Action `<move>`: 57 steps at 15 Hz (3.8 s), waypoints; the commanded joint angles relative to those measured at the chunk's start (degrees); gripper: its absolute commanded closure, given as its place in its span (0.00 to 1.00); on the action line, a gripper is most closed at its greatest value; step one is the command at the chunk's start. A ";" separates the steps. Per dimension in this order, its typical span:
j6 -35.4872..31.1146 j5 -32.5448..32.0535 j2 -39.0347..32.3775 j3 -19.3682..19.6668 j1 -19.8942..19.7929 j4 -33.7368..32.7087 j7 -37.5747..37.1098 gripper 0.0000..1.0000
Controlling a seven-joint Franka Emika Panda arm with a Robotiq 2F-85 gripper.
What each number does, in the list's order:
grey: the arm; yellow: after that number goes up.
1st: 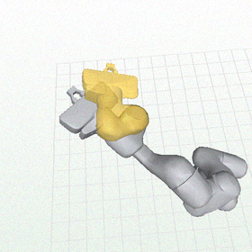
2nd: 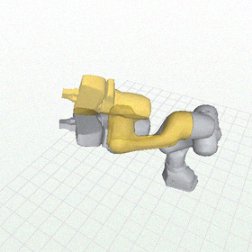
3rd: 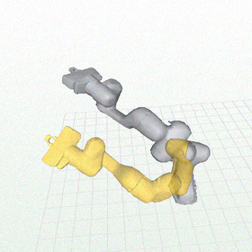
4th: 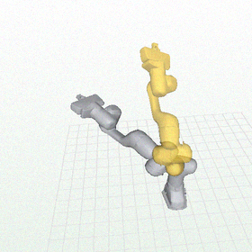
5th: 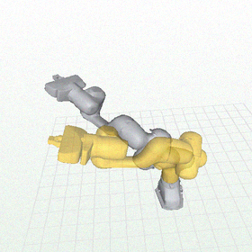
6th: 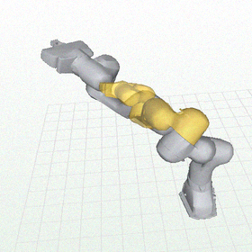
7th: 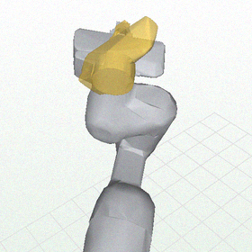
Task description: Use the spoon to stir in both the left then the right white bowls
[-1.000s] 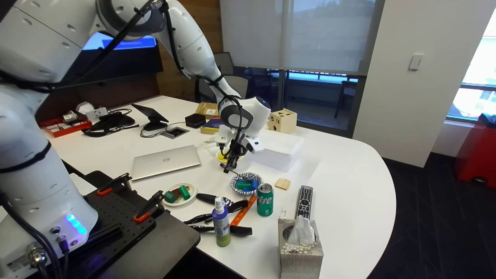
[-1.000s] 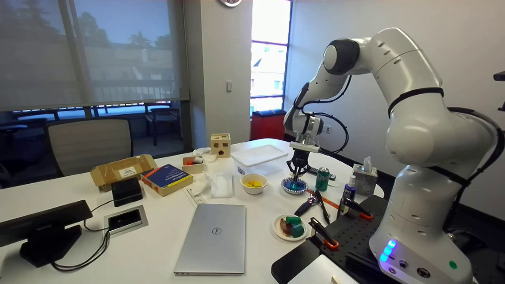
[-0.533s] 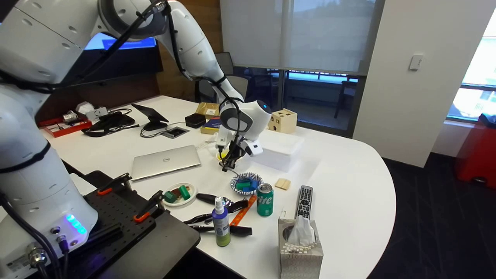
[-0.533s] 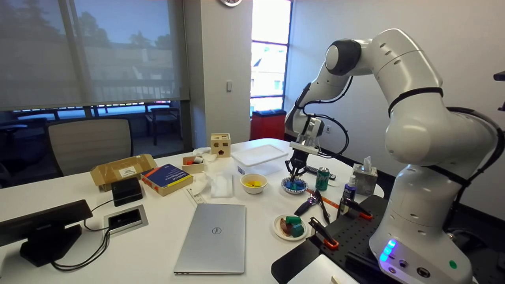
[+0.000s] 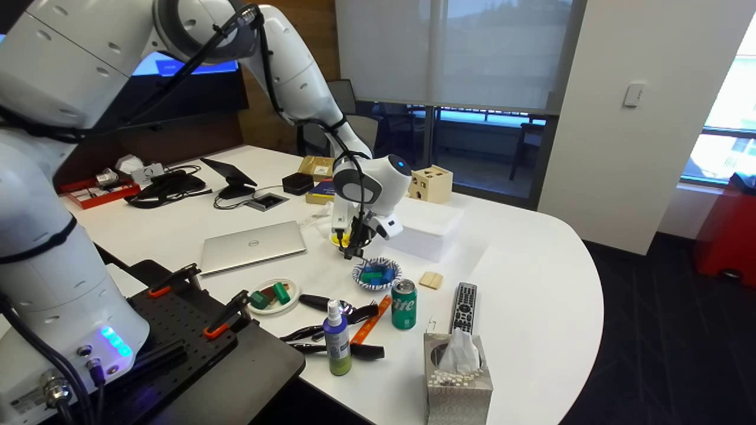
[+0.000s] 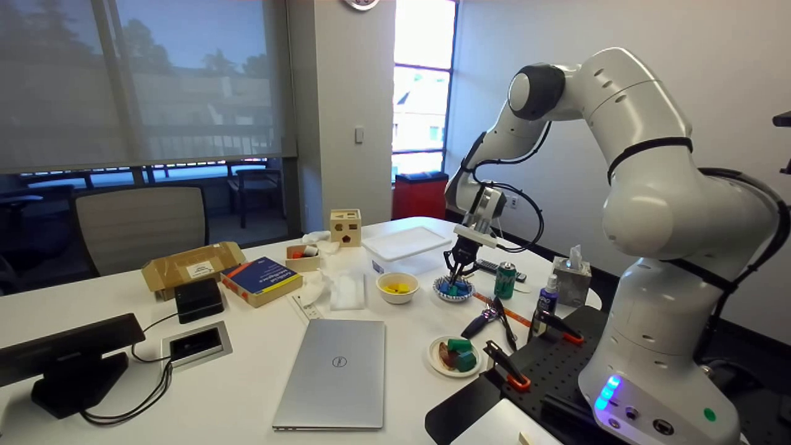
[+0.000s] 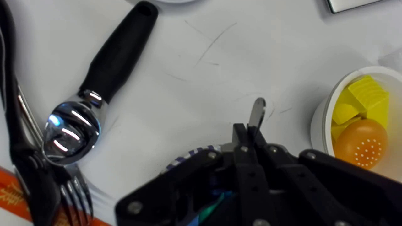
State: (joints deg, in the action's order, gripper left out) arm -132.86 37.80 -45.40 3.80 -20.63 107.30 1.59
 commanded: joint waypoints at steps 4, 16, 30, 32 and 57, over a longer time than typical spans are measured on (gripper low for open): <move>-6.29 3.96 7.28 -2.26 -0.62 6.14 5.46 0.99; 6.33 3.02 6.32 1.64 0.05 6.56 -2.88 0.99; 4.71 4.19 -0.97 2.01 0.39 0.52 -1.16 0.99; 1.06 4.23 -0.28 1.50 0.49 1.05 0.30 0.99; 6.54 5.99 3.80 2.66 0.24 3.42 0.31 0.99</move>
State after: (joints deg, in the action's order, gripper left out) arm -126.53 43.38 -40.04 6.03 -20.64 112.72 2.73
